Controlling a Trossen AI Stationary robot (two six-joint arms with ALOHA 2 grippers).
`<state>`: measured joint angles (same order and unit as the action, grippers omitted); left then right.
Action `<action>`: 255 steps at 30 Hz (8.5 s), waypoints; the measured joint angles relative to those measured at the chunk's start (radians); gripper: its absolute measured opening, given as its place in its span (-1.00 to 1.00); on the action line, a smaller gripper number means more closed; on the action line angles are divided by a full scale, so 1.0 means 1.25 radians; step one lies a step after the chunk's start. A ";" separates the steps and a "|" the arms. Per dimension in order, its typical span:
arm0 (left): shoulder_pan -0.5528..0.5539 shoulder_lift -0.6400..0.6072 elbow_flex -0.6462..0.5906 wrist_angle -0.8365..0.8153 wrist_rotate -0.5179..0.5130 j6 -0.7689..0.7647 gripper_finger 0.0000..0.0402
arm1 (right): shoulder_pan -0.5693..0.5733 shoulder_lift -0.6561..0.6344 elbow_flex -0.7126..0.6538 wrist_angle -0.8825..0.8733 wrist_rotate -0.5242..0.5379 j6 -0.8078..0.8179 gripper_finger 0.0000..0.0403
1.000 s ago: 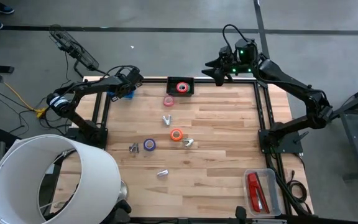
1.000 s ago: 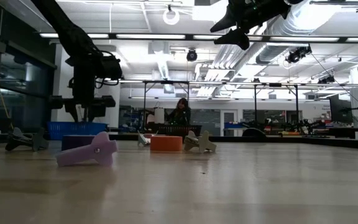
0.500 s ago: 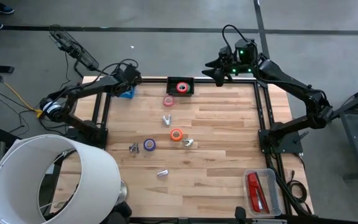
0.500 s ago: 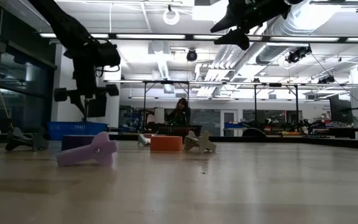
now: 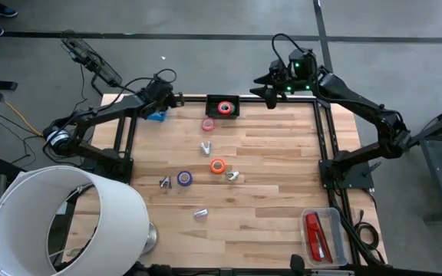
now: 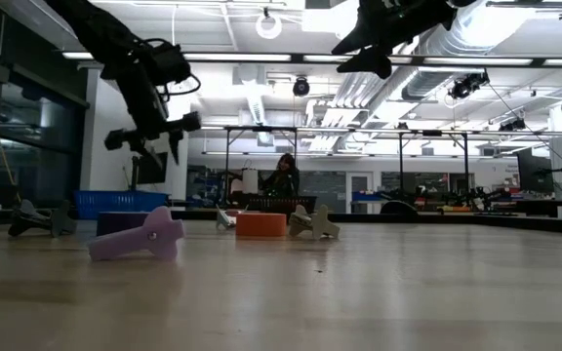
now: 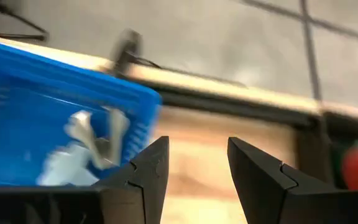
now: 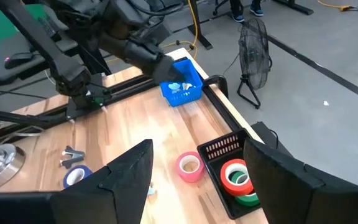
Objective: Pick and place Stapler, Stapler remover, tape
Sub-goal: Put the blue tape into the black bin, then put the black staple remover into the blue bin
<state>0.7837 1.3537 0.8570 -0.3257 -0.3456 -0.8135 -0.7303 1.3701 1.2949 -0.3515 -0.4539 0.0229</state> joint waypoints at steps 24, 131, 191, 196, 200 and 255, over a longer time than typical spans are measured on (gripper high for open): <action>-0.200 0.001 0.000 -0.246 0.454 0.019 -0.20 | 0.000 0.000 0.000 -0.028 -0.001 0.002 0.21; -0.234 0.219 0.222 0.041 -0.003 0.050 -0.82 | 0.003 0.000 0.000 -0.105 0.056 -0.038 0.21; -0.172 0.509 0.526 -0.123 -0.153 0.230 -0.82 | 0.003 0.000 0.000 -0.110 0.164 -0.041 0.21; -0.172 0.526 0.526 -0.134 -0.135 0.190 -0.82 | 0.003 0.000 0.000 -0.110 0.164 -0.040 0.21; -0.172 0.538 0.526 -0.139 -0.115 0.177 -0.82 | 0.003 0.000 0.000 -0.110 0.164 -0.040 0.21; -0.171 0.530 0.539 -0.187 -0.123 0.180 -0.23 | 0.003 0.000 0.000 -0.135 0.176 -0.061 0.21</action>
<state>0.5697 2.0167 1.5305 -0.5591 -0.4997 -0.5884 -0.7269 1.3697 1.2949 -0.5201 -0.2342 -0.0528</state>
